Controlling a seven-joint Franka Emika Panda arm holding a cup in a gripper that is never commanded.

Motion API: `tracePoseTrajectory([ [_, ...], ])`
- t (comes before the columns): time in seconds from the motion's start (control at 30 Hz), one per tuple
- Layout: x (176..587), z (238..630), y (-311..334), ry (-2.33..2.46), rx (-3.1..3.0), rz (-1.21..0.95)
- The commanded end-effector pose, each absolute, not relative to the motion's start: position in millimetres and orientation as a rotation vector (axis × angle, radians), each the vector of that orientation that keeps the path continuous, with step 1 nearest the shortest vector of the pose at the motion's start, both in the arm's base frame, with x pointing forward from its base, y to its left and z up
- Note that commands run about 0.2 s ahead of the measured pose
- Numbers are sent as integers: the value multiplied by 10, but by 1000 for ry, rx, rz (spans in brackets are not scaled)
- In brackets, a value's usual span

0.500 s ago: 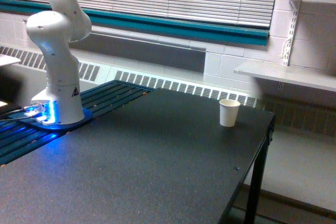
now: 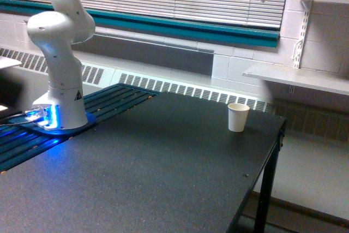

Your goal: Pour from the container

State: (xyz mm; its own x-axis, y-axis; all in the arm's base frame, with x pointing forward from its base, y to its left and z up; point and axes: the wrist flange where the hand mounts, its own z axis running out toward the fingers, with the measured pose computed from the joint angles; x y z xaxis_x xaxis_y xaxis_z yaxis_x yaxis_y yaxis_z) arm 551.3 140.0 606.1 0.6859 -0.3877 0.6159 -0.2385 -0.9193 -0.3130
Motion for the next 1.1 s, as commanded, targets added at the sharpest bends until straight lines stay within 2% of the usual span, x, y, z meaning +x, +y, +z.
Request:
tracePoseTrajectory([
  [0.03,5373,6002,1640,389,-2688,-1060],
  [0.37,5229,5683,1919,238,-2732,-1012],
  [1.1,5086,4722,2391,-59,-2858,-794],
])
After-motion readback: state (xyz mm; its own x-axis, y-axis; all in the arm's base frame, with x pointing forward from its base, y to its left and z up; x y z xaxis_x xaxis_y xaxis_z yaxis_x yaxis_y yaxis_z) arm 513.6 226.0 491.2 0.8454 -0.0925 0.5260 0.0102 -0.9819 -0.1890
